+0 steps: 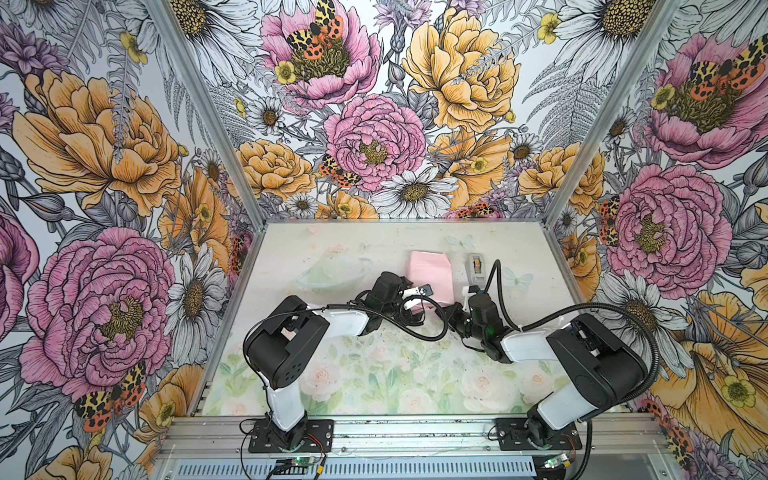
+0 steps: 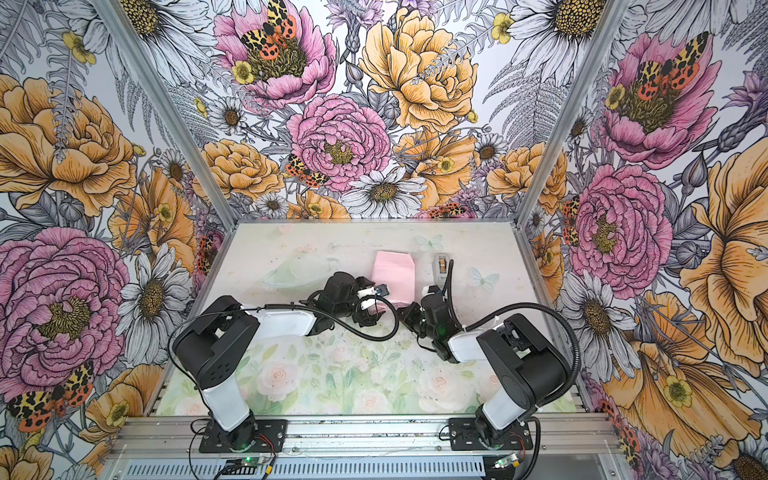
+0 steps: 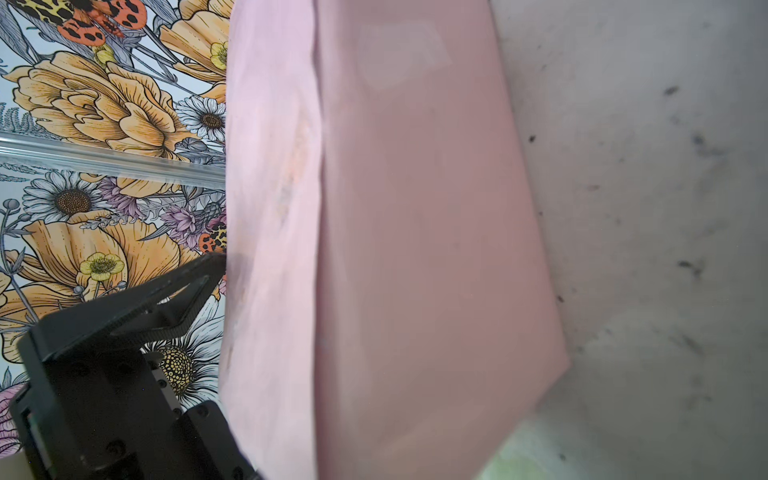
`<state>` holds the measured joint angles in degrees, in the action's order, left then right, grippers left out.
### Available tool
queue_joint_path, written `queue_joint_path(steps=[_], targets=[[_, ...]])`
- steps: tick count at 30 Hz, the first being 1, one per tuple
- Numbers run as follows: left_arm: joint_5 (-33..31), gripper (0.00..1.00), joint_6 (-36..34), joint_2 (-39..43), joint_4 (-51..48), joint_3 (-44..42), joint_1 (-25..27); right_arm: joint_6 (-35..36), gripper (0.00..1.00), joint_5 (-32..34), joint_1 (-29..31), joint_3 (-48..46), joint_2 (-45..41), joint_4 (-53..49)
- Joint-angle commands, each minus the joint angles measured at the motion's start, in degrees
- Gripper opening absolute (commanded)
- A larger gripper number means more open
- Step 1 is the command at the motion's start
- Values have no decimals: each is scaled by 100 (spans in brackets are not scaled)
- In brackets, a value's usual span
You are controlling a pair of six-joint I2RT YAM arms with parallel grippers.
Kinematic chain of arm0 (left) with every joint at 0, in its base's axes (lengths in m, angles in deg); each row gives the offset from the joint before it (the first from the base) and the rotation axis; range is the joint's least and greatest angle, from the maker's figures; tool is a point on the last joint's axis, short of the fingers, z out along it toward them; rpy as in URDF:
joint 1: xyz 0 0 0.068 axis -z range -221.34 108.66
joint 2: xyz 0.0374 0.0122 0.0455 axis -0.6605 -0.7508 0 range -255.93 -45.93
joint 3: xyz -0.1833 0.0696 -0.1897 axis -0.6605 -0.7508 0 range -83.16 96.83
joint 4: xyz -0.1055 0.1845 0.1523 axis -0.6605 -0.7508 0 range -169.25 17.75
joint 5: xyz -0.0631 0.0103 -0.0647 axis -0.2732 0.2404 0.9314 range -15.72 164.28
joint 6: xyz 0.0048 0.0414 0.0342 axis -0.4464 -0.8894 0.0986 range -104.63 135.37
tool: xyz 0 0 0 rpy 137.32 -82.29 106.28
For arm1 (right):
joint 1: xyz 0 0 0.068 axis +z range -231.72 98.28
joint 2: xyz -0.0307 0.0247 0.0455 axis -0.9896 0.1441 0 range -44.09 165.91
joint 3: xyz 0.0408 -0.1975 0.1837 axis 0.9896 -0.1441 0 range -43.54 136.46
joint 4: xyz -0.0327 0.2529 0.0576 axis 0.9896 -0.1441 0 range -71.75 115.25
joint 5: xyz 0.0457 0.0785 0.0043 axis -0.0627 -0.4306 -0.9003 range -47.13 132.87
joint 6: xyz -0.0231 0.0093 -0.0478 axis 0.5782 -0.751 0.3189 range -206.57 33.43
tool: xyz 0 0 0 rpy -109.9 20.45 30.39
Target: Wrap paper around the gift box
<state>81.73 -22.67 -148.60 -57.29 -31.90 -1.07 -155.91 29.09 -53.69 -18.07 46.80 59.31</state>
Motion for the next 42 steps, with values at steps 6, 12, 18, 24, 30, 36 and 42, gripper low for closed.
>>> queue_joint_path(steps=[6,12,18,24,30,36,42], targets=[[-561,85,987,-329,15,-37,146,163,1,-47,-79,129,-72,20],[-846,85,1465,-533,40,-73,336,245,20,16,-144,-178,-470,-148],[-937,85,1650,-592,73,-97,437,464,30,250,-245,-567,-1365,-991],[-1075,82,1835,-501,408,-241,405,631,29,383,-277,-605,-1774,-1575],[-888,80,1896,-355,484,-259,403,331,26,35,-169,-630,-1329,-998],[-806,79,2001,-310,565,-291,385,117,18,115,206,-620,-886,-577],[-744,79,2073,-254,630,-327,367,121,14,170,247,-366,-461,-318]])
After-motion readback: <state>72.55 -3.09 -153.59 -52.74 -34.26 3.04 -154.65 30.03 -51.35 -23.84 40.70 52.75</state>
